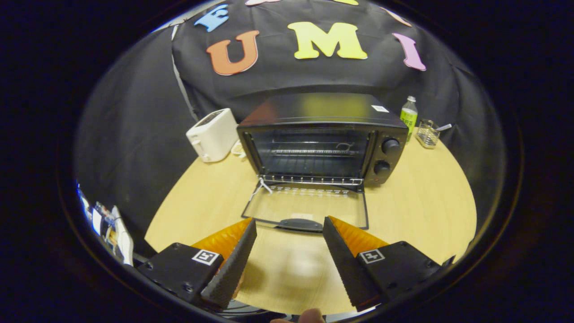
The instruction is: Open the toaster oven, put the food inside, and close the toaster oven door.
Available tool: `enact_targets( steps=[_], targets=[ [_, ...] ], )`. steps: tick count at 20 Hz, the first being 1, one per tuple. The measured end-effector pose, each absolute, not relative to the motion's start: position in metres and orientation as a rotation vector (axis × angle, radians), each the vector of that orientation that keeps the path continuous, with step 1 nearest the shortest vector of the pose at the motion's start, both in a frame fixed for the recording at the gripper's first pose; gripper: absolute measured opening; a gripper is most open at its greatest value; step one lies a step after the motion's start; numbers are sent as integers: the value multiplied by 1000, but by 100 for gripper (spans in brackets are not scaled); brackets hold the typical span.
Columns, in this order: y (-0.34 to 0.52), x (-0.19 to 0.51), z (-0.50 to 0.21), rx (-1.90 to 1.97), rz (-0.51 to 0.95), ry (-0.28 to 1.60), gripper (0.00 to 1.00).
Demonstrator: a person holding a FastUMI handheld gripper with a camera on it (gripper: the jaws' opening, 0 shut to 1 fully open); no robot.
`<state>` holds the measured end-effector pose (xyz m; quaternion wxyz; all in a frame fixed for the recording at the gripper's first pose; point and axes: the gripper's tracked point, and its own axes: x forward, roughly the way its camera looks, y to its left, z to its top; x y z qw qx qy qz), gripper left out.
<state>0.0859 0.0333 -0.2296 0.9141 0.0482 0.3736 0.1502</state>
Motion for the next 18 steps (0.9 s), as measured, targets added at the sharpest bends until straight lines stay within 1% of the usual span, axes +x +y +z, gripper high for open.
enact_targets(
  steps=[2, 7, 15, 17, 18],
  targets=[
    [47, 61, -229, 147, 398, 837, 98],
    [75, 15, -245, 296, 496, 1013, 98],
    [104, -13, -298, 393, 529, 1267, 98],
    [112, -14, -310, 426, 525, 1330, 96],
    [115, -13, -312, 442, 526, 1345, 91]
  ],
)
